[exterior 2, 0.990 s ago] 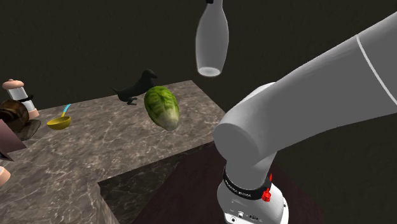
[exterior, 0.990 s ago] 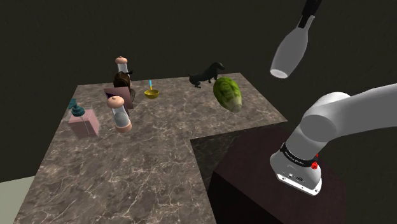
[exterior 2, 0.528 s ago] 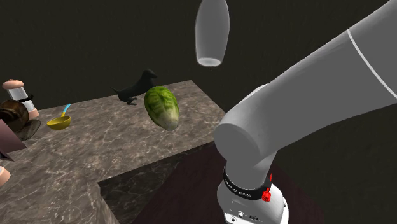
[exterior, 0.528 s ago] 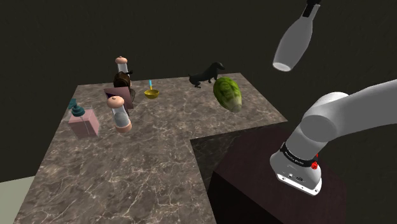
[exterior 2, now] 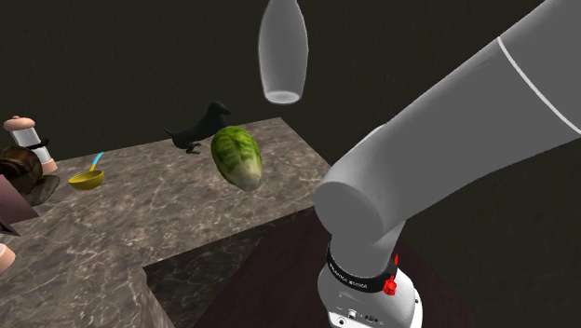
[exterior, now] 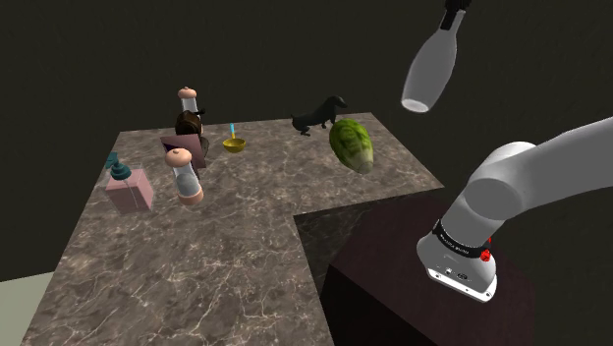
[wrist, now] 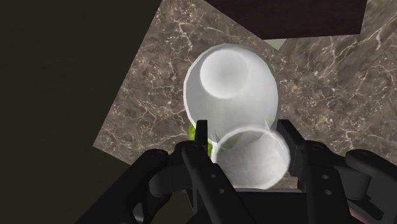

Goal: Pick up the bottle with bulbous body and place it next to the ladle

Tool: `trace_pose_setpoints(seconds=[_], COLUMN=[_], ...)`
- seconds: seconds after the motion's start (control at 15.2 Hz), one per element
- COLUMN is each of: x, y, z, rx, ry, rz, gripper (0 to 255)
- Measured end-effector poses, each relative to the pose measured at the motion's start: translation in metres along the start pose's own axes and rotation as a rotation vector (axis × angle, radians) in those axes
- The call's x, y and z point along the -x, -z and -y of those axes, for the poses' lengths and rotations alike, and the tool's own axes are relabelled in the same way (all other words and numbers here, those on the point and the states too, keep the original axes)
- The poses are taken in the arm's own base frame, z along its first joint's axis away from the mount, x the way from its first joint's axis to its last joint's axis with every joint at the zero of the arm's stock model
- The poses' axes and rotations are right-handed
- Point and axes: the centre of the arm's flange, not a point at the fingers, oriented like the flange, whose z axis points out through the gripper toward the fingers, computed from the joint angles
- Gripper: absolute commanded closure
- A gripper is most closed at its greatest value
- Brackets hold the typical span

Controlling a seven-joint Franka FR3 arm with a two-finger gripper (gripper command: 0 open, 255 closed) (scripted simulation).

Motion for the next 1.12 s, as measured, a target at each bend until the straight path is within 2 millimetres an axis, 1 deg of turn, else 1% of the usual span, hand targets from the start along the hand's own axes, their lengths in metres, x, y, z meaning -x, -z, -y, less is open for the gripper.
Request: trace_pose_setpoints(seconds=[0.26, 0.33, 0.4, 0.53, 0.66, 0.99, 1.12], x=[-0.039, -0.05, -0.062, -0.078, -0.1, -0.153, -0.169], y=[-0.016, -0.023, -0.031, -0.037, -0.048, -0.076, -0.086], z=[0.027, 0.031, 0.04, 0.057, 0.066, 0.105, 0.119], rx=[0.0, 0.0, 0.0, 0.0, 0.0, 0.0, 0.0], ry=[0.0, 0.0, 0.0, 0.0, 0.0, 0.0, 0.0], rz=[0.0, 0.0, 0.001, 0.0, 0.0, 0.0, 0.0], gripper=[255, 255, 255, 255, 255, 255, 255])
